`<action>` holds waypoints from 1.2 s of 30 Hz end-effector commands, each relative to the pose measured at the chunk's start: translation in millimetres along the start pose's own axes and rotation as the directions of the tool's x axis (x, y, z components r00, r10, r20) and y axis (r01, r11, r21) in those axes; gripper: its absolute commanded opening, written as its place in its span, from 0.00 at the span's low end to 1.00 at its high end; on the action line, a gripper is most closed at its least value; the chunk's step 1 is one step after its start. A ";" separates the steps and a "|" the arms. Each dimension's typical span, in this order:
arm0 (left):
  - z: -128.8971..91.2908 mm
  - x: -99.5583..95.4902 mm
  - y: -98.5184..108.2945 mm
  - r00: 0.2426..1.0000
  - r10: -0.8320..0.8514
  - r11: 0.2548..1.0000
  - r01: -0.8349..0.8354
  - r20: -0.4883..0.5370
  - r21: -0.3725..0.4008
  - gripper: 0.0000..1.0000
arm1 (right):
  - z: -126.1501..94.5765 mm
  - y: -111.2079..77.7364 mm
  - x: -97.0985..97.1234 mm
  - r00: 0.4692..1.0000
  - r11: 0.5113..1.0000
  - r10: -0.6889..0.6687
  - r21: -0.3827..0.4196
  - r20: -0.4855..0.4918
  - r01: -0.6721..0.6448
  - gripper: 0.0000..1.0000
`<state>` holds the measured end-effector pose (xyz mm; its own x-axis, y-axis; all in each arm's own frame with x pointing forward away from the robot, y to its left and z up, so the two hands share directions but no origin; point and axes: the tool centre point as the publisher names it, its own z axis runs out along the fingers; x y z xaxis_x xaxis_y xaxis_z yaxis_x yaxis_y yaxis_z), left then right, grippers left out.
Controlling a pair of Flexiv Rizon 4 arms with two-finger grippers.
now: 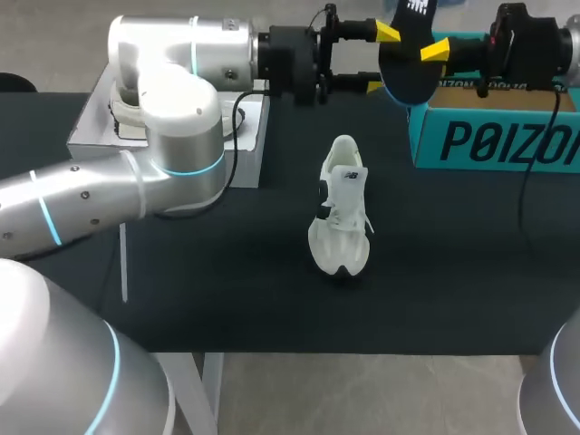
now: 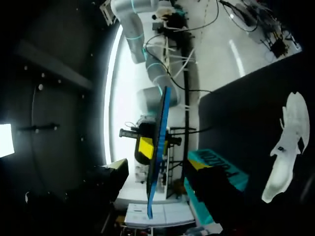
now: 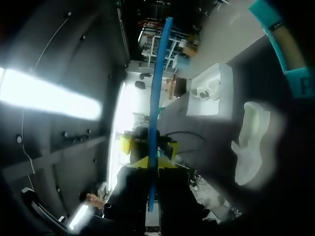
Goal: Take the shoe out of the shoebox, open the shoe tongue, remove and reinsert the insole, then place the shoe into the shoebox
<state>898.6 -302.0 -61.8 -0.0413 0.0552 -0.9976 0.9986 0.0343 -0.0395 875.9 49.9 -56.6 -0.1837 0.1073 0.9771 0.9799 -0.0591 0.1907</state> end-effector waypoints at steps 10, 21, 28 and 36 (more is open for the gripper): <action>-114.7 18.9 -12.1 0.943 -0.237 0.964 0.198 -0.236 -0.177 1.00 | 6.6 18.1 -3.5 0.954 0.953 -0.296 -0.058 0.039 0.298 0.00; -181.5 44.2 1.7 0.917 -0.289 0.957 0.273 -0.274 -0.096 1.00 | 20.2 24.8 -13.2 0.945 0.942 -0.326 -0.065 0.039 0.328 0.00; -215.7 65.4 -7.2 0.861 -0.244 0.964 0.265 -0.446 -0.016 1.00 | 23.5 27.1 -16.5 0.935 0.934 -0.350 -0.054 0.061 0.353 0.00; -262.0 63.6 -23.6 0.864 -0.177 0.983 0.178 -0.472 -0.042 1.00 | 23.5 29.2 -16.3 0.922 0.920 -0.383 -0.068 0.064 0.387 0.00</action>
<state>877.5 -69.8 -126.5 -0.2235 0.5212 -0.8237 0.9708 0.0437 -0.2357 907.5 68.1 -67.6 -0.5355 0.1909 0.8227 0.8277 -0.0748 0.5561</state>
